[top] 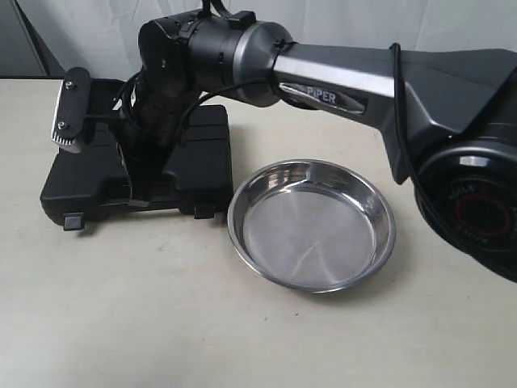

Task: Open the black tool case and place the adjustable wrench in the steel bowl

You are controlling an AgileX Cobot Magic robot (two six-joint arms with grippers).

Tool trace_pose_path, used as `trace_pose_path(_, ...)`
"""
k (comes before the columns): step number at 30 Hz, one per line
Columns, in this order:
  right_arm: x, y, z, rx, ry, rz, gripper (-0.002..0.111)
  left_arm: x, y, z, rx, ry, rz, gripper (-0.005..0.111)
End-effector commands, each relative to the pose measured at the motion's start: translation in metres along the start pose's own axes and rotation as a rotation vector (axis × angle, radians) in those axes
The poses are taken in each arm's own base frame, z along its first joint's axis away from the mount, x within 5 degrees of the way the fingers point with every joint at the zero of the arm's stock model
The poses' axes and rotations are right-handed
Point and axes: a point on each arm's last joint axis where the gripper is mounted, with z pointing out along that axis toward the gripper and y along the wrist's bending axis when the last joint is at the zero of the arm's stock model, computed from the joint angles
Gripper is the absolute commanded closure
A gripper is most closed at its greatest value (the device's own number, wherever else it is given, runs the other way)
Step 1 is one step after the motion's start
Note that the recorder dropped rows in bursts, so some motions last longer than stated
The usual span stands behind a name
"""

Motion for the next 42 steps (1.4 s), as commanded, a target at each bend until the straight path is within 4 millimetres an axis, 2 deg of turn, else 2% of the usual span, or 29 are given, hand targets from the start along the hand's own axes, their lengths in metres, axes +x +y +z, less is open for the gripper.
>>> trace_pose_path(1,0.005,0.004,0.008,-0.045,0.033,0.008,0.108,-0.001,0.000,0.000,0.001,-0.003,-0.002,0.106)
trace_pose_path(4,0.010,0.007,0.021,-0.063,0.050,0.009,0.095,-0.001,0.000,0.000,0.001,-0.003,-0.002,0.106)
trace_pose_path(7,0.015,0.011,0.033,-0.080,0.066,0.007,0.072,-0.001,0.000,0.000,0.001,-0.003,-0.002,0.106)
trace_pose_path(9,0.017,0.011,0.041,-0.075,0.067,0.005,0.065,-0.001,0.000,0.000,0.001,-0.003,-0.002,0.106)
trace_pose_path(14,0.017,0.009,0.048,-0.038,0.039,0.010,0.069,-0.001,0.000,0.000,0.001,-0.005,-0.002,0.106)
trace_pose_path(22,0.015,0.006,0.052,0.001,0.011,0.010,0.069,-0.001,0.000,0.000,0.001,-0.005,-0.002,0.106)
trace_pose_path(42,0.024,0.014,0.072,-0.038,0.034,0.029,0.069,-0.001,0.000,0.000,0.001,-0.005,-0.002,0.106)
